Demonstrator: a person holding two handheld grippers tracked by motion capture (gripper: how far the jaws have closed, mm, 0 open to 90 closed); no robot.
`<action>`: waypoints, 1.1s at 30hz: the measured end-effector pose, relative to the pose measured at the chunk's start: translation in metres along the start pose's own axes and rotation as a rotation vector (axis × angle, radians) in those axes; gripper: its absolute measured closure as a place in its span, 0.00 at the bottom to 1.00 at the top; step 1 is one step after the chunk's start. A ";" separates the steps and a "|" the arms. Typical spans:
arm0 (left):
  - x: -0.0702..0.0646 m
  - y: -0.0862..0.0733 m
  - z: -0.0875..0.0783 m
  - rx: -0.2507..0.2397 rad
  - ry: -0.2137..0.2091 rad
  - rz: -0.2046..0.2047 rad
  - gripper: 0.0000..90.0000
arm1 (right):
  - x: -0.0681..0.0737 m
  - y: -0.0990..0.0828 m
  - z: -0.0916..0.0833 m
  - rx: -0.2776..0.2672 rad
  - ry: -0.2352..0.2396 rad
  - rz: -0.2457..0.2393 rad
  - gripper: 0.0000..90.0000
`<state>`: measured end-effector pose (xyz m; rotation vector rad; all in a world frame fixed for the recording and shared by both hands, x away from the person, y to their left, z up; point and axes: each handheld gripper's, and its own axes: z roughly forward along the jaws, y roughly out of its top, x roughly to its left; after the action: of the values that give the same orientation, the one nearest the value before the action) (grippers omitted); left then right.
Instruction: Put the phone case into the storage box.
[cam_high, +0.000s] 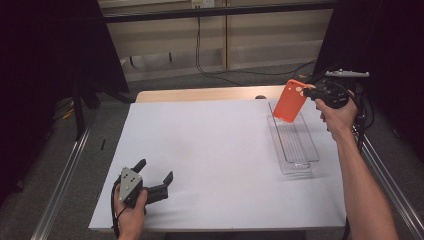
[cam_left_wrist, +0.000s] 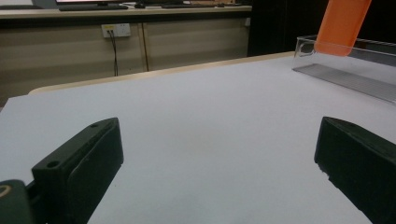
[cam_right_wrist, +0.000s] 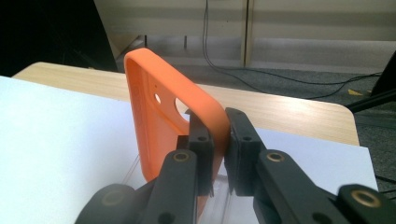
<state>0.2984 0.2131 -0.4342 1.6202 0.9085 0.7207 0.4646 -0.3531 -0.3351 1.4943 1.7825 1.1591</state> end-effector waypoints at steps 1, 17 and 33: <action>0.000 0.000 0.000 -0.003 0.000 -0.005 0.01 | 0.000 0.001 0.002 0.004 -0.003 -0.007 0.91; 0.001 0.000 0.000 -0.002 0.000 0.001 0.01 | 0.006 -0.004 0.024 0.038 -0.047 -0.079 0.91; 0.001 -0.001 0.000 0.000 0.000 -0.002 0.01 | 0.015 -0.006 0.042 0.051 -0.109 -0.143 0.91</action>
<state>0.2984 0.2143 -0.4347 1.6193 0.9102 0.7188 0.4927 -0.3272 -0.3594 1.4061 1.8238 0.9509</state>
